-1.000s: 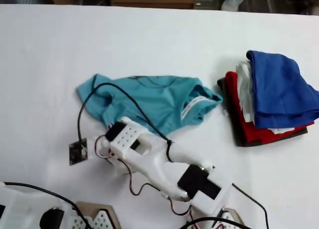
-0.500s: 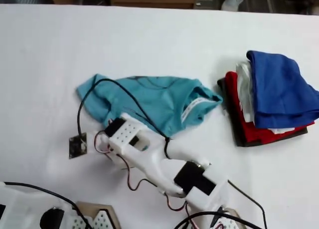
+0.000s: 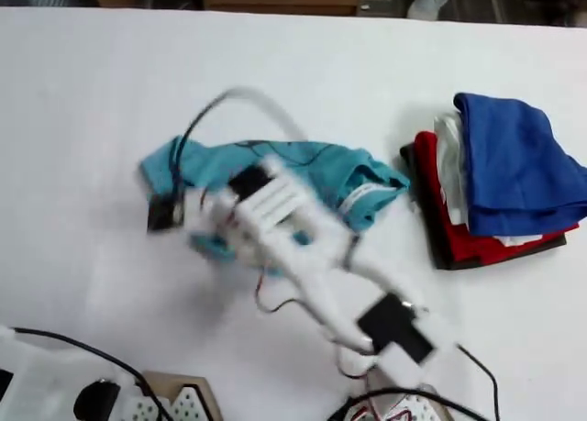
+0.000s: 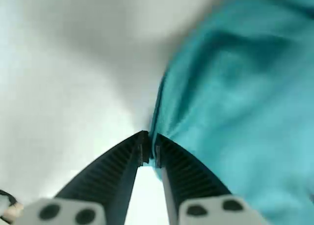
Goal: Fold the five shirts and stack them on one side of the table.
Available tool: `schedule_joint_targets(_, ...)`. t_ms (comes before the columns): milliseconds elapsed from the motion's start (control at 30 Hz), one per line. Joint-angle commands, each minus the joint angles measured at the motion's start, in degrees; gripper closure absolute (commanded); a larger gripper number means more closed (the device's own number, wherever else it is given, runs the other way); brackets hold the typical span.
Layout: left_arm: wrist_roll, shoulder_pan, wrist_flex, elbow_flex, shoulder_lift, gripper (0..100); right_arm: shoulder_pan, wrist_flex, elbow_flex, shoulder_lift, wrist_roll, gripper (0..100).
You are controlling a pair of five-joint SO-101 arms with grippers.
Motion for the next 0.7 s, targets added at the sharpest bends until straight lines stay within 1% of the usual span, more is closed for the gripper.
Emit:
schedule_joint_targets(0, 0.2, 7.5, 1.1, 2.5, -0.4, 75, 7.3, 7.4, -11.1, -10.3, 3.0, 97.8)
schedule_joint_targets(100, -1.4, 16.6, 1.6, 7.1, -0.4, 75, 14.2, 8.6, -14.2, -13.2, 3.7, 97.8)
schedule_joint_targets(267, -9.1, 34.5, 9.0, 7.9, -0.8, 75, 28.4, 8.5, -14.8, -15.6, 7.4, 97.8)
schedule_joint_targets(367, -11.9, 42.7, 8.5, 8.1, -0.4, 75, 35.6, 7.6, -14.8, -18.0, 9.8, 97.8)
schedule_joint_targets(500, -7.4, 48.7, 4.7, 7.1, -0.7, 75, 38.5, 8.0, -14.5, -20.0, 11.7, 97.8)
schedule_joint_targets(667, 0.4, 51.6, 3.7, 0.0, -0.4, 75, 42.5, 8.0, -14.0, -20.4, 11.7, 97.8)
